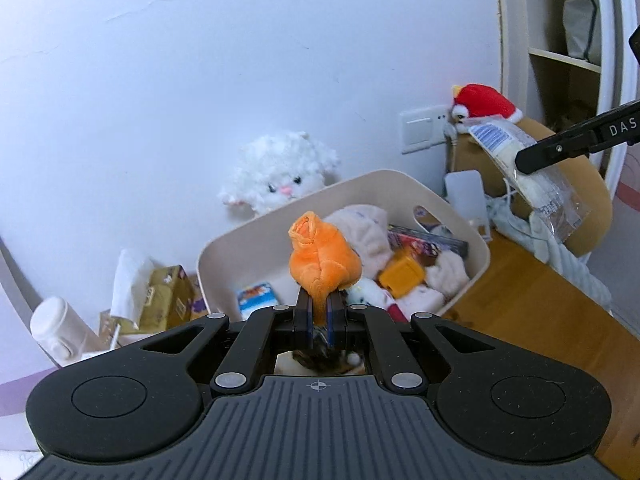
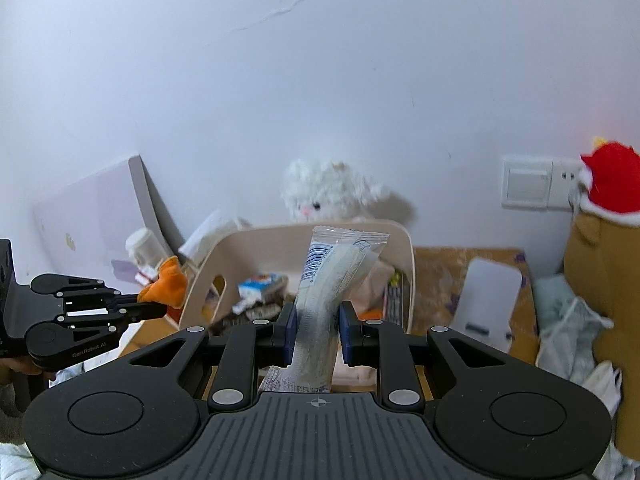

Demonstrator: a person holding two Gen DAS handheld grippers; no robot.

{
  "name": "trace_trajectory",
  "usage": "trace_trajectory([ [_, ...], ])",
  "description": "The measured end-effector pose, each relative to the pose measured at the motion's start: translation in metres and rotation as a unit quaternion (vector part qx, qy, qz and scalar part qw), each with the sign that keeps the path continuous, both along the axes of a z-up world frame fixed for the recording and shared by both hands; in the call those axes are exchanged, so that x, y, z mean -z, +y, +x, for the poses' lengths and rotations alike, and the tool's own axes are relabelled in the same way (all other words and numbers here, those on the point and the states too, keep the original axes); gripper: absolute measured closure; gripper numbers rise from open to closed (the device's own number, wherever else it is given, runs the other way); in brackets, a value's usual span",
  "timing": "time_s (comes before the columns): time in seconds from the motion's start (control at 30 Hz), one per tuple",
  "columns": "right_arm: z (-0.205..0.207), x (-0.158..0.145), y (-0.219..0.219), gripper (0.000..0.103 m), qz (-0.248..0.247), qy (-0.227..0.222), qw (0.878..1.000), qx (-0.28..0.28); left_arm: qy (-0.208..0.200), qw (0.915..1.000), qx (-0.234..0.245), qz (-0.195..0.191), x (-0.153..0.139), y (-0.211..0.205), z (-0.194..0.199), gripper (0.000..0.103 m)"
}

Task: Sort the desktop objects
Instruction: 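Carry orange cloth in left tool into basket while right tool carries towel packet there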

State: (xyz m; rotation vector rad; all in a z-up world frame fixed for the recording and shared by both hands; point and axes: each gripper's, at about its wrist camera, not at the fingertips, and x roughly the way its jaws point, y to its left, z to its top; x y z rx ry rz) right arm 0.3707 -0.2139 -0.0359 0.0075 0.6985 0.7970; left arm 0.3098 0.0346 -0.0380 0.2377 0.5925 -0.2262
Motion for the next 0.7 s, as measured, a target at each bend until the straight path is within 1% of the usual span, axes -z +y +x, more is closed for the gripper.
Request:
trace_trajectory([
  [0.2,0.019,-0.005,0.016,0.082,0.014,0.001,1.000,0.002,-0.002,0.9998,0.003,0.018,0.000,0.001,0.024,0.097],
  [0.27,0.025,-0.004,0.022,0.082,0.013,0.001,1.000,0.004,0.003,0.9997,0.008,0.021,0.000,0.001,0.035,0.097],
  [0.4,0.037,0.000,0.033,0.082,0.009,0.005,1.000,0.009,0.011,0.9996,0.003,0.027,0.007,0.001,0.053,0.097],
  [0.47,0.042,0.005,0.040,0.082,0.002,0.006,1.000,0.011,0.018,0.9992,-0.001,0.035,0.013,0.001,0.060,0.097],
  [0.53,0.047,0.012,0.047,0.082,-0.009,0.009,1.000,0.011,0.028,0.9985,-0.016,0.045,0.021,0.000,0.068,0.097],
  [0.7,0.059,0.035,0.066,0.082,-0.038,0.017,0.999,0.019,0.053,0.9966,-0.043,0.048,0.040,0.001,0.081,0.097],
])
